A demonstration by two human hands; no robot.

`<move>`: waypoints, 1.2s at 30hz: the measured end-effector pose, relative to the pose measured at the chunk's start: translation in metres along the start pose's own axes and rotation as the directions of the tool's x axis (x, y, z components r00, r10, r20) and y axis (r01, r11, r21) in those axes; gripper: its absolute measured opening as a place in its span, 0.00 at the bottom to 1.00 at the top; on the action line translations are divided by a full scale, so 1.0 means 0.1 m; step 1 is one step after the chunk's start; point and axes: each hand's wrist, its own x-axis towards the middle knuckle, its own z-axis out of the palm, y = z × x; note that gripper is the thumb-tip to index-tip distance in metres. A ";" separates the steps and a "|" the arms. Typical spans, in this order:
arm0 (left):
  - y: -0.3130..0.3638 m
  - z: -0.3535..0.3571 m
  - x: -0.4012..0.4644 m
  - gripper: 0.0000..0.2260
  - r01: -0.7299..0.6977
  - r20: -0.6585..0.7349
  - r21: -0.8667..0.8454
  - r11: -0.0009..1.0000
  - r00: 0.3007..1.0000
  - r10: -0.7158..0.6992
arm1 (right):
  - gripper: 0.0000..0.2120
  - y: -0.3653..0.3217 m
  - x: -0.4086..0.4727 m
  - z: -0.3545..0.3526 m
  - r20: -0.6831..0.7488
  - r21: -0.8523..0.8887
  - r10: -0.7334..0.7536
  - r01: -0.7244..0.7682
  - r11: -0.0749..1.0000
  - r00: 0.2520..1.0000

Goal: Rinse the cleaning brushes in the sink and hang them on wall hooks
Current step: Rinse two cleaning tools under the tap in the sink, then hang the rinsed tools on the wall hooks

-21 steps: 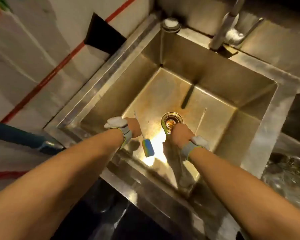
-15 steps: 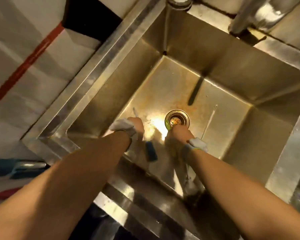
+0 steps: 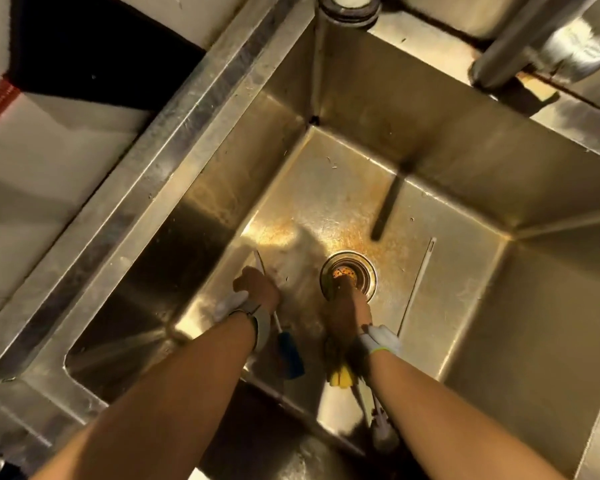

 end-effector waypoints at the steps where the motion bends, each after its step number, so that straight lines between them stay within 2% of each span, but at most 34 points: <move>1: 0.04 -0.06 -0.06 0.17 -0.025 -0.023 -0.007 1.000 0.999 0.025 | 0.16 -0.05 -0.01 -0.06 -0.036 -0.063 -0.054 0.052 0.997 0.998; 3: 0.01 -0.03 -0.06 0.18 -0.065 -0.019 -0.077 0.995 0.998 0.064 | 0.13 -0.09 -0.01 -0.09 -0.042 -0.106 -0.080 0.075 0.991 0.996; 4: 0.01 -0.10 -0.15 0.19 -0.078 0.003 -0.158 0.984 0.997 0.080 | 0.10 -0.15 -0.07 -0.19 -0.043 -0.101 -0.137 0.132 0.986 0.990; 6: 0.00 -0.12 -0.18 0.14 -0.042 0.052 -0.378 0.925 0.996 0.066 | 0.07 -0.22 -0.11 -0.28 -0.045 -0.134 -0.183 0.176 0.975 0.982; 8: 0.04 -0.26 -0.30 0.09 -0.063 0.034 -0.569 0.820 0.994 0.100 | 0.11 -0.40 -0.22 -0.46 -0.091 -0.012 -0.192 0.191 0.981 0.977; 11: 0.11 -0.66 -0.61 0.06 -0.095 0.025 -0.786 0.611 0.982 0.185 | 0.06 -0.78 -0.49 -0.82 -0.164 0.331 -0.205 0.249 0.910 0.965; 14: 0.17 -1.01 -0.88 0.07 -0.065 0.053 -0.850 0.522 0.977 0.209 | 0.08 -1.12 -0.65 -1.08 -0.201 0.383 -0.312 0.368 0.848 0.929; 17: 0.25 -1.56 -1.23 0.09 -0.221 -0.091 -0.836 0.502 0.958 0.271 | 0.12 -1.63 -0.98 -1.46 -0.242 0.422 -0.418 0.483 0.767 0.875; 19: 0.29 -1.97 -1.46 0.09 -0.304 -0.178 -0.850 0.430 0.935 0.308 | 0.14 -1.97 -1.27 -1.74 -0.299 0.431 -0.469 0.556 0.711 0.831; 20: 0.32 -2.25 -1.61 0.09 -0.366 -0.239 -0.853 0.372 0.908 0.344 | 0.14 -2.20 -1.45 -1.92 -0.317 0.427 -0.522 0.610 0.667 0.792; 25: 0.41 -3.04 -2.02 0.12 -0.574 -0.441 -0.724 0.382 0.811 0.383 | 0.08 -2.86 -1.86 -2.36 -0.412 0.385 -0.601 0.728 0.567 0.685; 26: 0.41 -3.25 -2.19 0.12 -0.610 -0.484 -0.709 0.354 0.786 0.384 | 0.07 -3.02 -2.03 -2.46 -0.438 0.378 -0.627 0.765 0.521 0.644; 30: 0.56 -3.77 -2.55 0.10 -0.677 -0.587 -0.673 0.299 0.734 0.342 | 0.07 -3.47 -2.31 -2.73 -0.486 0.387 -0.641 0.804 0.452 0.595; 36: 0.63 -4.47 -3.07 0.09 -0.785 -0.720 -0.583 0.207 0.618 0.317 | 0.06 -4.05 -2.71 -3.07 -0.500 0.453 -0.679 0.830 0.324 0.538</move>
